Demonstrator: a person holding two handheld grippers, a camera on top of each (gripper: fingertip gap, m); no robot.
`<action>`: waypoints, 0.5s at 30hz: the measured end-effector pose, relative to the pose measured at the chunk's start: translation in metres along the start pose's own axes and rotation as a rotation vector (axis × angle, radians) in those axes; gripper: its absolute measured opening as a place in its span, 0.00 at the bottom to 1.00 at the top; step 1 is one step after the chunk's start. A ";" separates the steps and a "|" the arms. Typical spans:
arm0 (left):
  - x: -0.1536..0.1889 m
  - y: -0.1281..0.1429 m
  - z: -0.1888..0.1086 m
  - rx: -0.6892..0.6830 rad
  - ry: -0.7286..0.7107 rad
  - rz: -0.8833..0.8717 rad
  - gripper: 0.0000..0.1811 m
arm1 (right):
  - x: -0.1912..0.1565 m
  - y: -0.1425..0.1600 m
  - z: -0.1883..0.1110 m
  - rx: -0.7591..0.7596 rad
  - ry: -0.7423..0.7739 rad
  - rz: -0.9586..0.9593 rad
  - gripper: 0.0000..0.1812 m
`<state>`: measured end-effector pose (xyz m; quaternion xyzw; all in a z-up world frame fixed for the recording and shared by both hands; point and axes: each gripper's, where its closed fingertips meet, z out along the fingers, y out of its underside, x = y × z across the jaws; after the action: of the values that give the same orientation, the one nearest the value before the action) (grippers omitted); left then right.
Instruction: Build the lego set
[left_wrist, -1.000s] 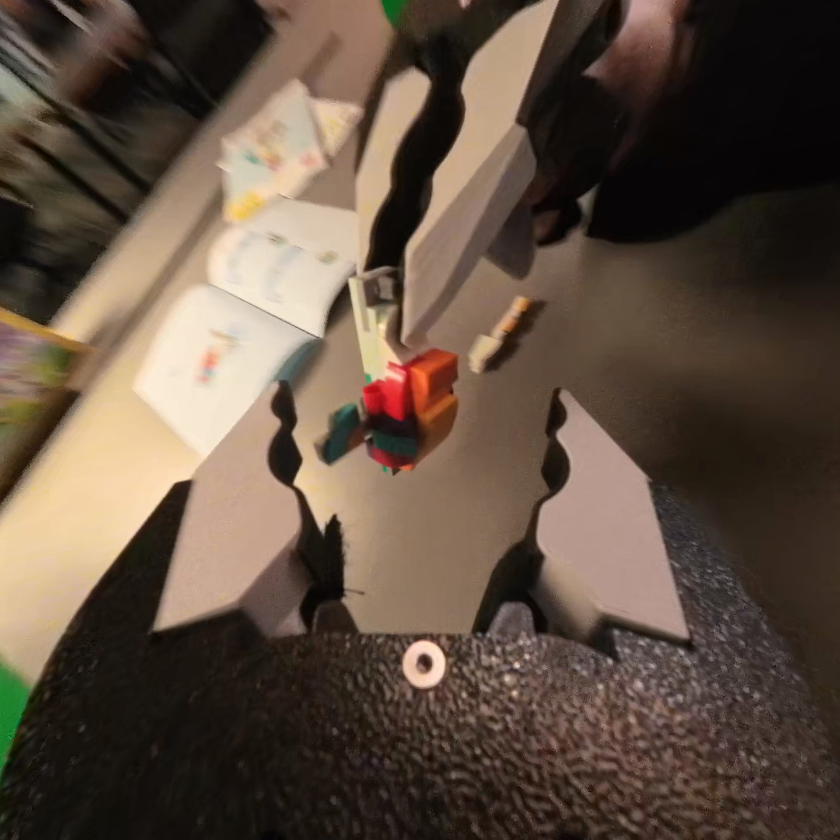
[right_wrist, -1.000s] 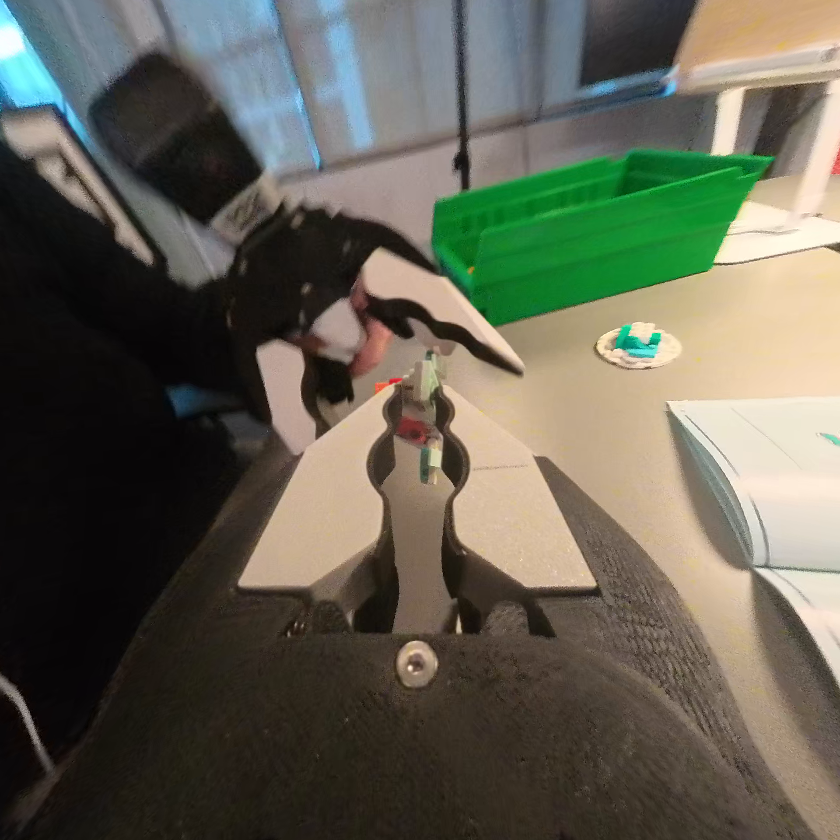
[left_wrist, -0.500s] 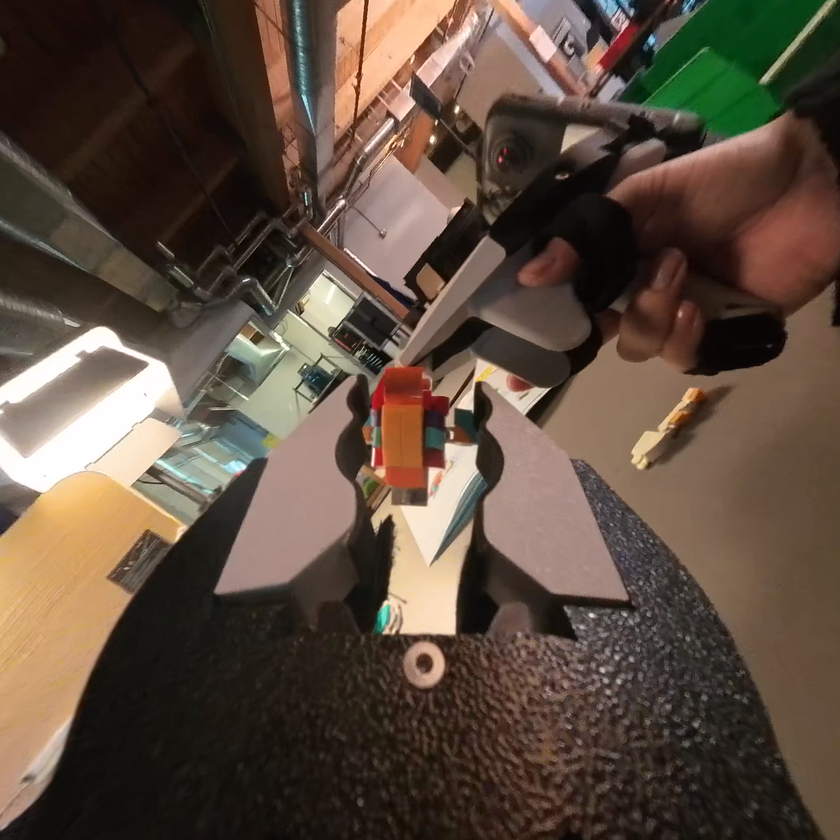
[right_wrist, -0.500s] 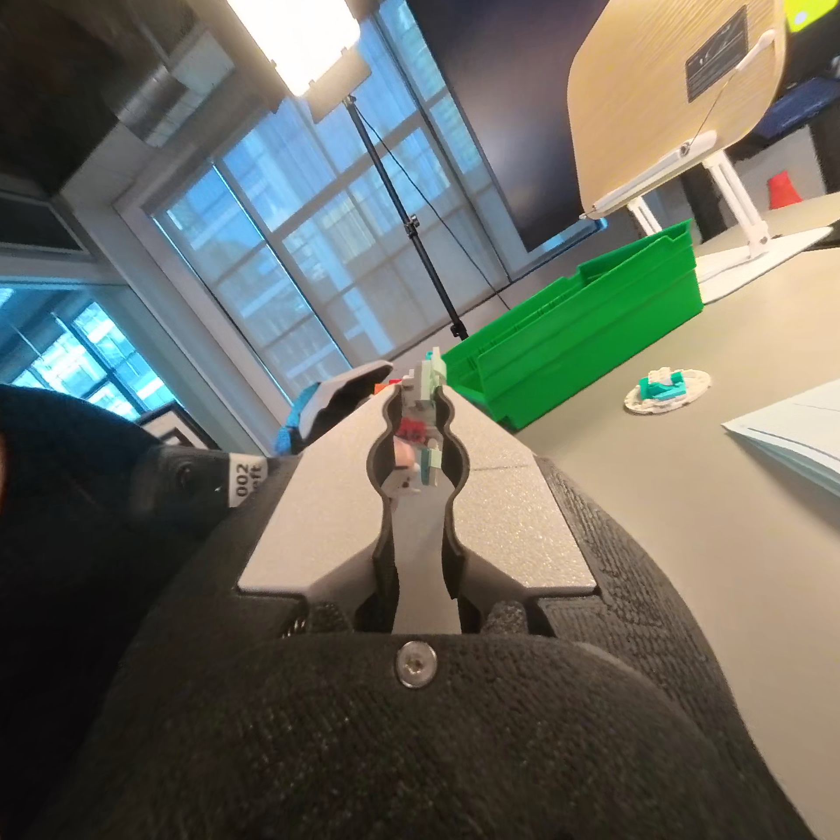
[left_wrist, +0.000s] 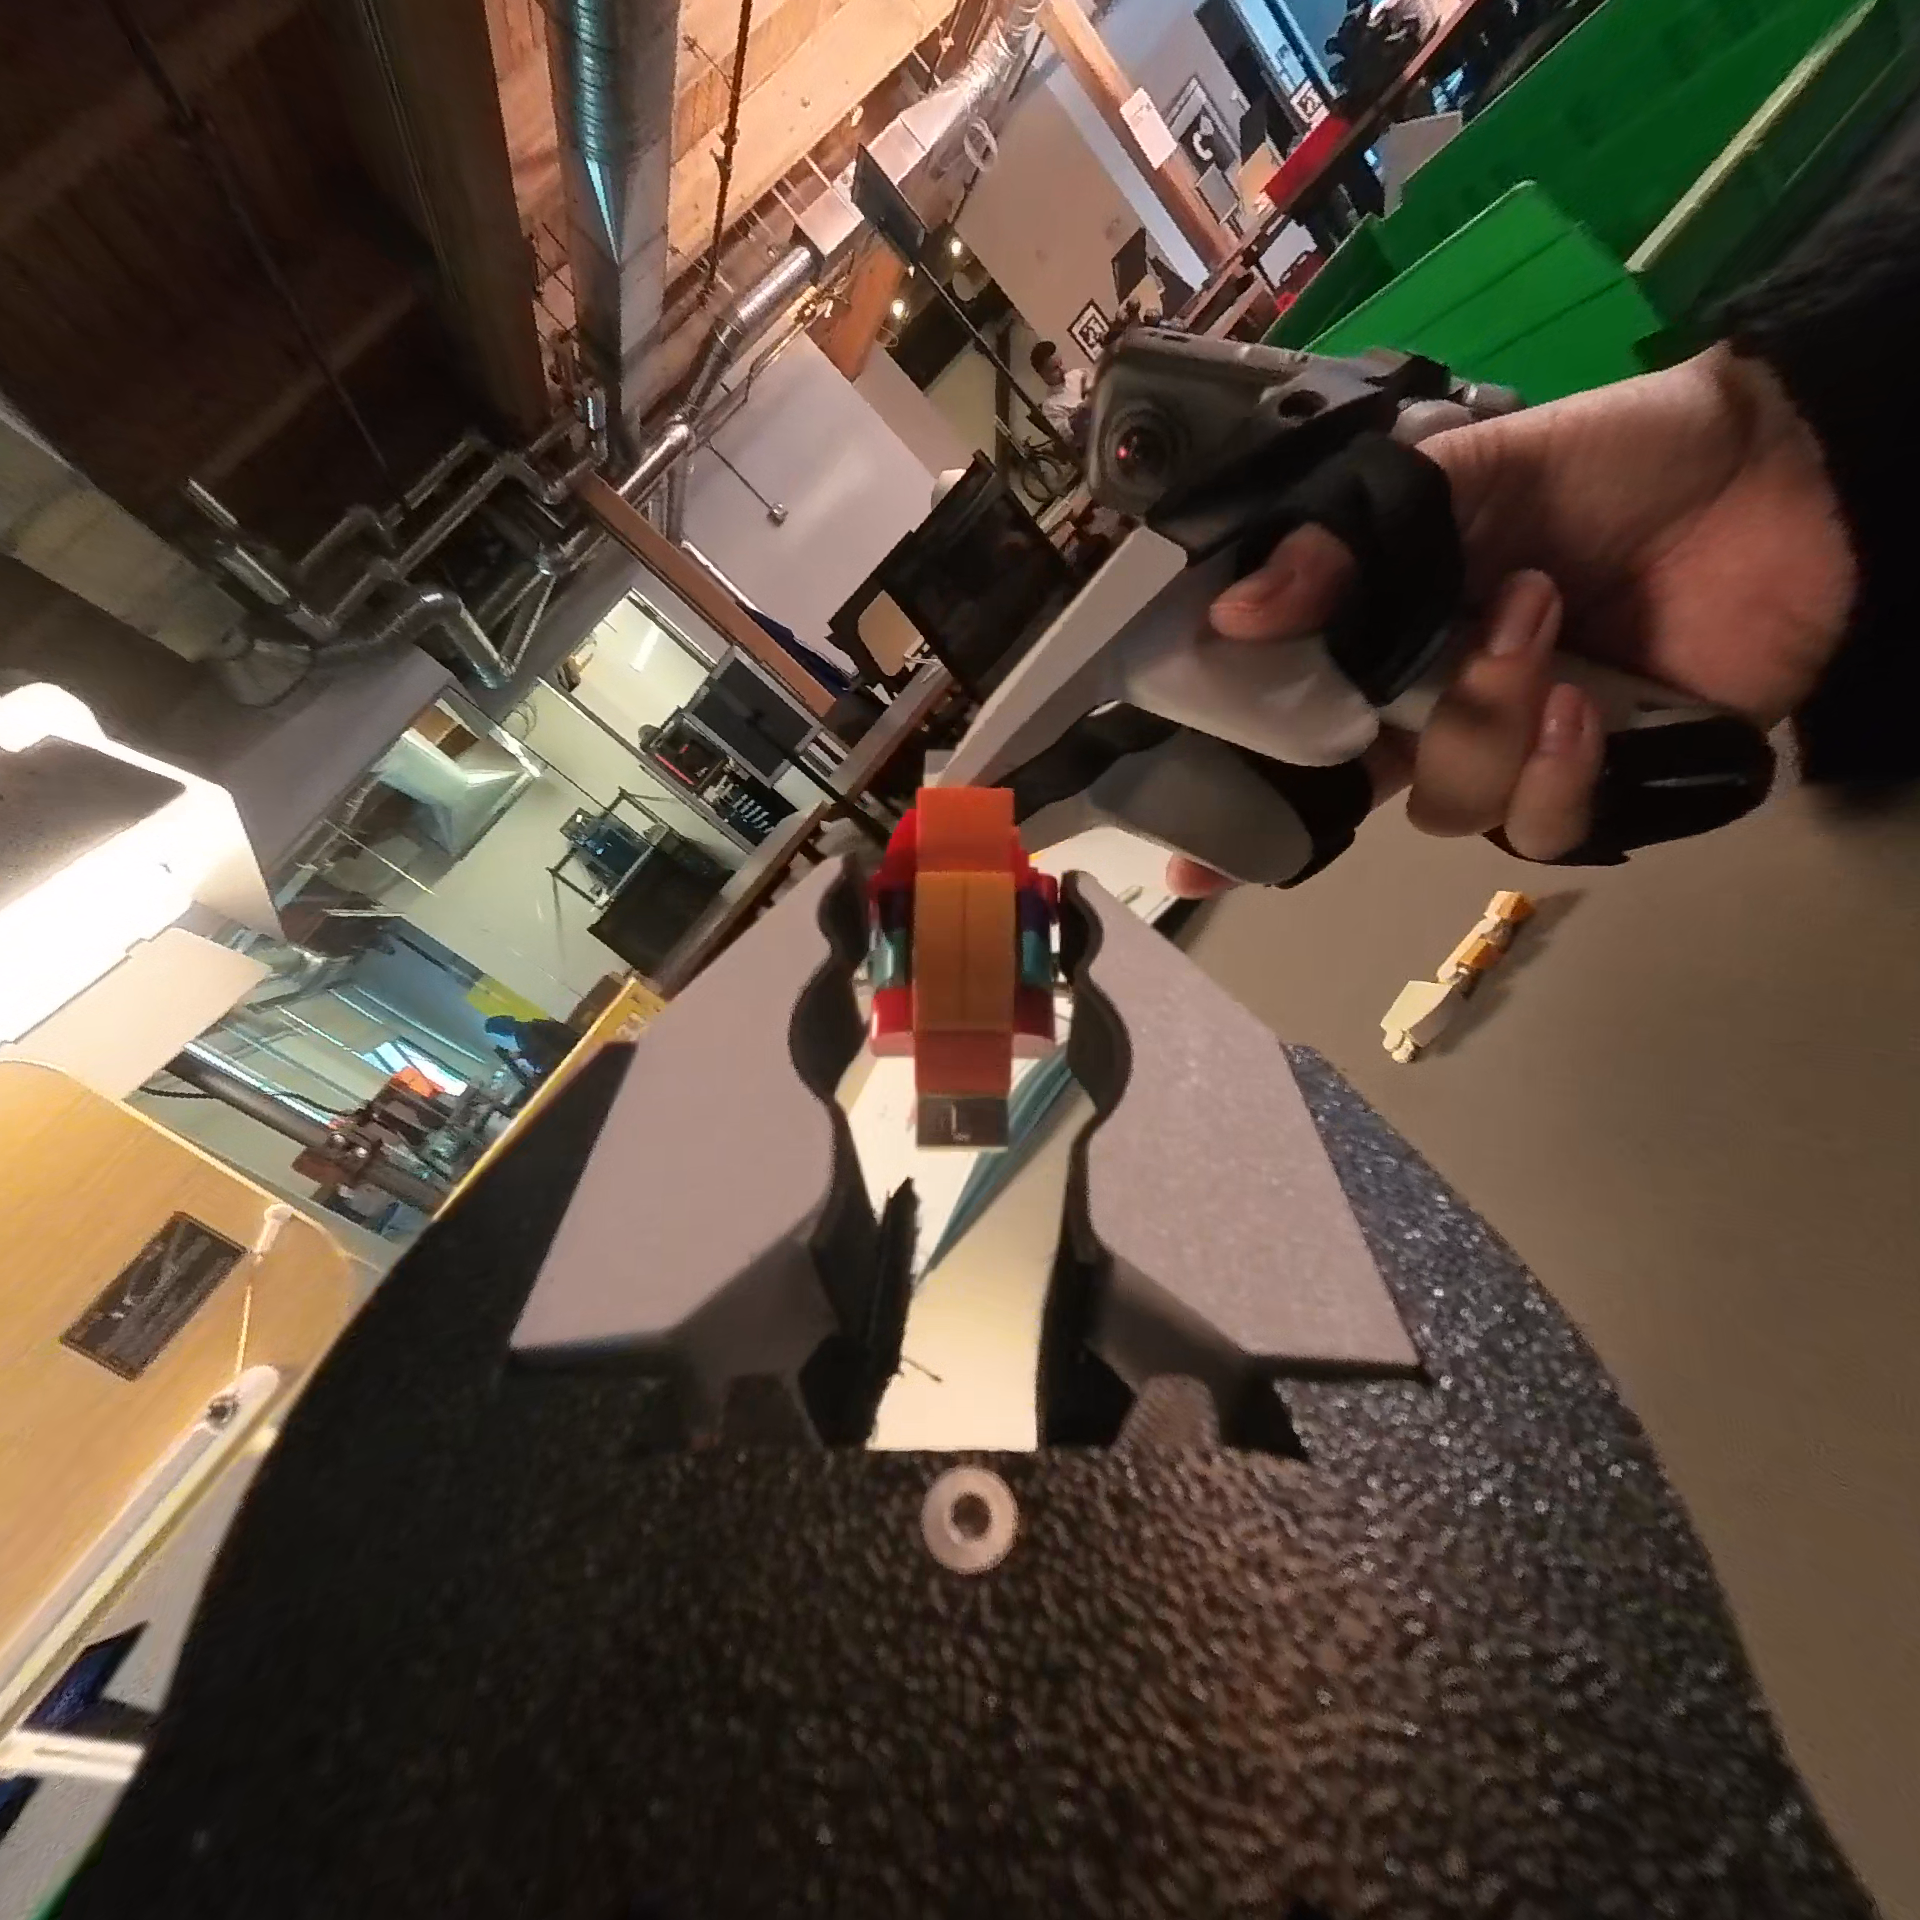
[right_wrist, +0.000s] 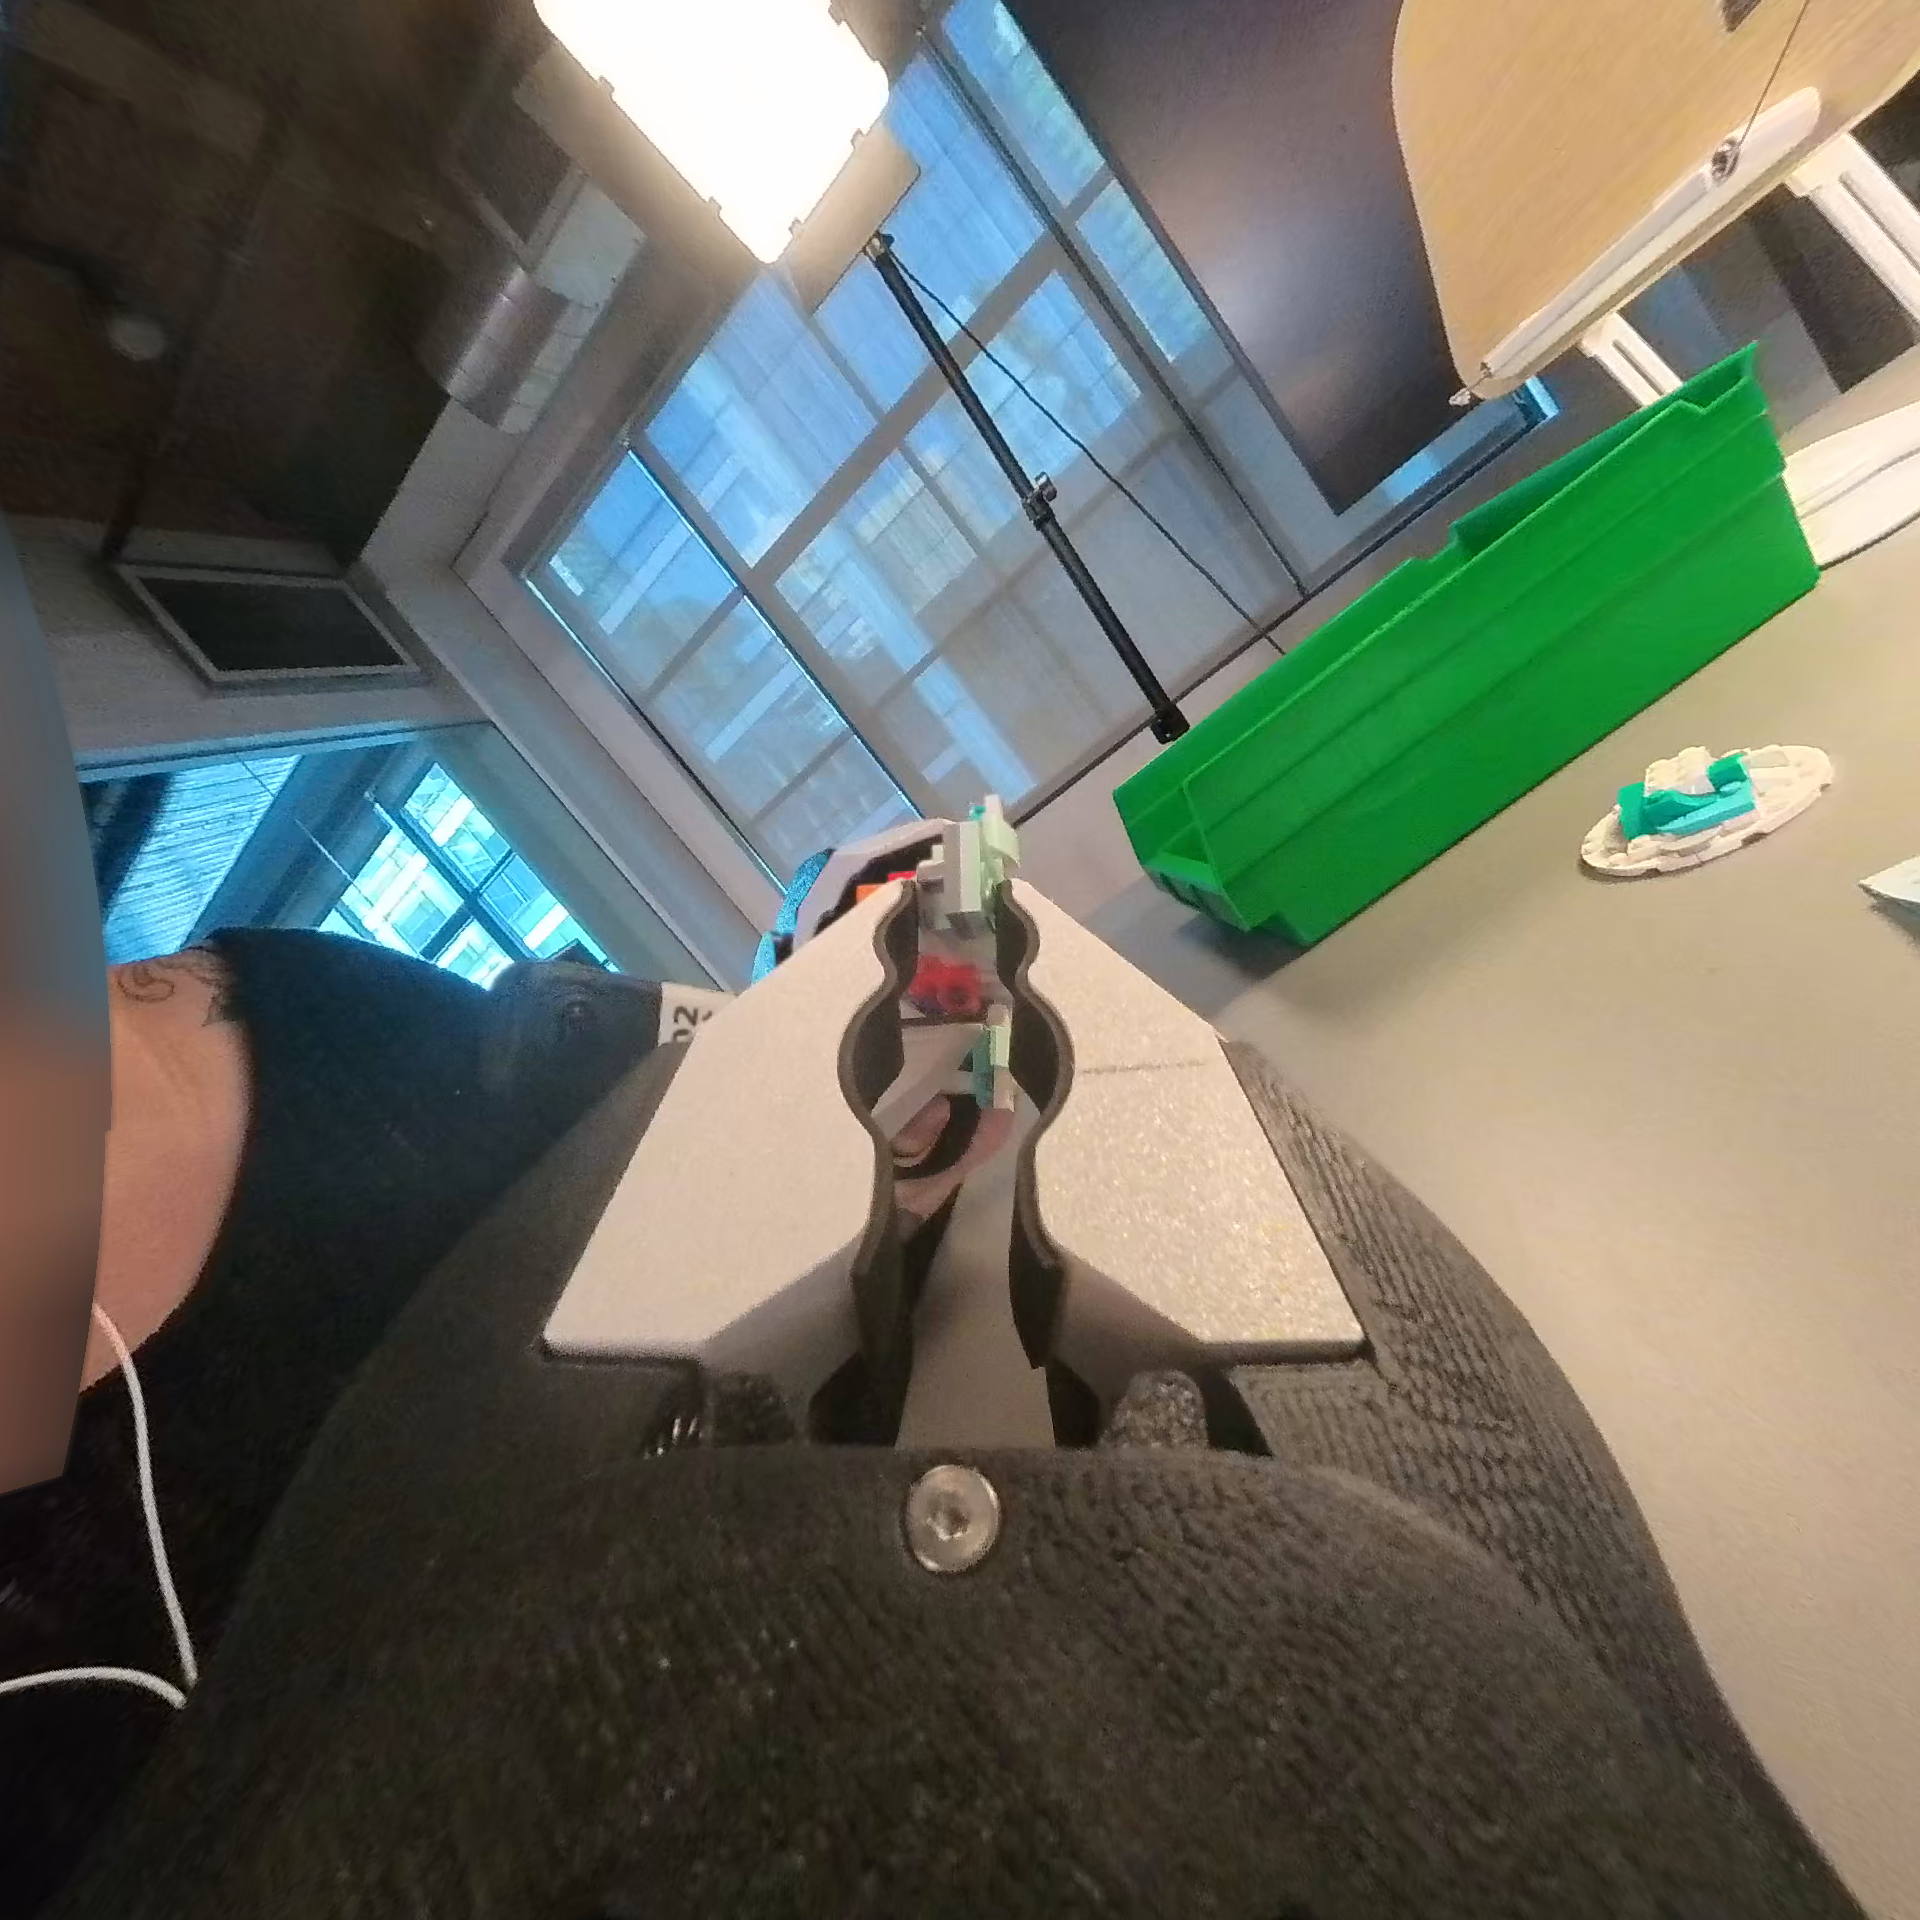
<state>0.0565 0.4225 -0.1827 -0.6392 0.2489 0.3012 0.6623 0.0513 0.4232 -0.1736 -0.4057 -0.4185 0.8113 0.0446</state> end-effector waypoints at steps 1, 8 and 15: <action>0.000 0.002 0.001 -0.010 0.001 -0.007 0.19 | 0.002 0.000 -0.001 -0.004 0.007 -0.003 0.07; 0.006 0.028 0.006 -0.063 0.068 0.020 0.18 | 0.023 -0.002 -0.028 -0.254 0.206 -0.398 0.21; 0.020 0.060 0.009 -0.087 0.219 0.070 0.18 | 0.059 0.054 -0.092 -0.821 0.393 -0.547 0.23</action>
<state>0.0269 0.4332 -0.2388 -0.6874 0.3286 0.2633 0.5917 0.0903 0.4717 -0.2789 -0.4104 -0.7760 0.4480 0.1695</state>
